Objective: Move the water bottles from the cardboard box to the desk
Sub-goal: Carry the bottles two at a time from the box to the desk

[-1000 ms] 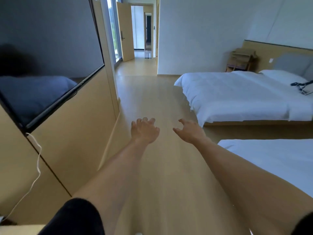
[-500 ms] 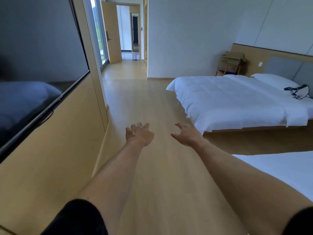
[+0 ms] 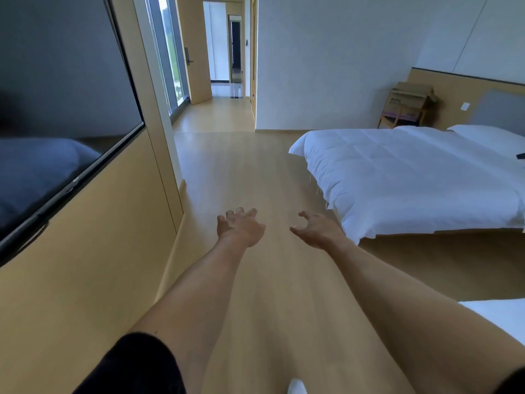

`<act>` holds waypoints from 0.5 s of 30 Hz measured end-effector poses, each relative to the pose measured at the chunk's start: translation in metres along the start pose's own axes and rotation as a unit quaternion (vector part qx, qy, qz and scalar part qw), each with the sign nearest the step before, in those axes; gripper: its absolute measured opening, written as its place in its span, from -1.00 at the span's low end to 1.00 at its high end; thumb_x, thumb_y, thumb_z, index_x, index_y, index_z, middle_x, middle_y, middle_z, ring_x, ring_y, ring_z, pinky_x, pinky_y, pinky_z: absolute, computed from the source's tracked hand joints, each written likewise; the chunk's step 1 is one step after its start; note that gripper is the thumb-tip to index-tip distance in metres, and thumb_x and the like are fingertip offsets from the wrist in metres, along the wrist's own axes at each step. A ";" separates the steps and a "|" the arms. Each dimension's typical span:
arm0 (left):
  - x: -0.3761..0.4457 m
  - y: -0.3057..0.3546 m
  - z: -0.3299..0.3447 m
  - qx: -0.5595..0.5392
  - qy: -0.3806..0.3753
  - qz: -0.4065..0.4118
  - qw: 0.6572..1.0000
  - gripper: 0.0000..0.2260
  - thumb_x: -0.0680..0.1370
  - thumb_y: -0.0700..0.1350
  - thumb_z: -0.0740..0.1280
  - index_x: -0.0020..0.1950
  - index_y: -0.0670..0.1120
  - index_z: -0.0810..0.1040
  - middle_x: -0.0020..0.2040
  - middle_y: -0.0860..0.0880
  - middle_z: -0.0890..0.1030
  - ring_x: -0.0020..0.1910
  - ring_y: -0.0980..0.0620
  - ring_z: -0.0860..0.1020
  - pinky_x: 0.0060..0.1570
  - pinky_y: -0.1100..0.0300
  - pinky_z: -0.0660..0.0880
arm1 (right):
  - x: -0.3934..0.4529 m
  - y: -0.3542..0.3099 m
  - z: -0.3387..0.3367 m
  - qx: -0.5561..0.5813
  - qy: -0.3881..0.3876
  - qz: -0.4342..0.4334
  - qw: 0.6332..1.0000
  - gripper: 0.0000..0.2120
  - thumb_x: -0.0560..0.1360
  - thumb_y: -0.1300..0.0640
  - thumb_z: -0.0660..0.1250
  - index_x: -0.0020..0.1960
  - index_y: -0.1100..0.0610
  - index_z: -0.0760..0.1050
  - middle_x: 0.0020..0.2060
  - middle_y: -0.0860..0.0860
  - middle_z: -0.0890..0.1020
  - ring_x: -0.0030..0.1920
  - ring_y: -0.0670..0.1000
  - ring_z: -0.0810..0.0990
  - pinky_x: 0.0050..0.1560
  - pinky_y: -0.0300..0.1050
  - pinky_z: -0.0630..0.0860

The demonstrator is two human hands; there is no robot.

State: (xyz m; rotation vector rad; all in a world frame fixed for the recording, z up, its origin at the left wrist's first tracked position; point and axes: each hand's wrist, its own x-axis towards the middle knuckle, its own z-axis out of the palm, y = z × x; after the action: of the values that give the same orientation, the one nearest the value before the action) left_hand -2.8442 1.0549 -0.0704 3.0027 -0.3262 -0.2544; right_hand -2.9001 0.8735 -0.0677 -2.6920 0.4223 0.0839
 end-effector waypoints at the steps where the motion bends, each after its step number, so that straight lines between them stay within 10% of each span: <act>1: 0.018 0.004 -0.003 -0.001 -0.001 -0.003 1.000 -0.52 0.66 0.15 0.07 0.58 0.08 0.23 0.53 -0.10 0.30 0.49 -0.16 0.27 0.46 -0.07 0.17 | 0.020 0.003 -0.002 0.002 0.001 -0.001 1.000 -0.42 0.58 -0.18 0.26 0.54 -0.03 0.30 0.46 0.04 0.45 0.43 0.09 0.42 0.33 -0.03 0.38; 15: 0.262 0.085 -0.060 -0.013 -0.001 -0.034 0.999 -0.52 0.67 0.14 0.10 0.58 0.07 0.24 0.53 -0.10 0.31 0.52 -0.16 0.26 0.49 -0.06 0.17 | 0.297 0.054 -0.064 0.006 -0.029 -0.012 0.999 -0.41 0.57 -0.18 0.27 0.54 0.00 0.30 0.46 0.06 0.44 0.44 0.10 0.41 0.35 0.00 0.38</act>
State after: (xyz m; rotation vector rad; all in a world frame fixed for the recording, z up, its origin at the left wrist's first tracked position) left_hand -2.5987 0.9195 -0.0416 2.9910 -0.2201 -0.2667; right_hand -2.6340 0.7176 -0.0661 -2.6753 0.3710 0.1521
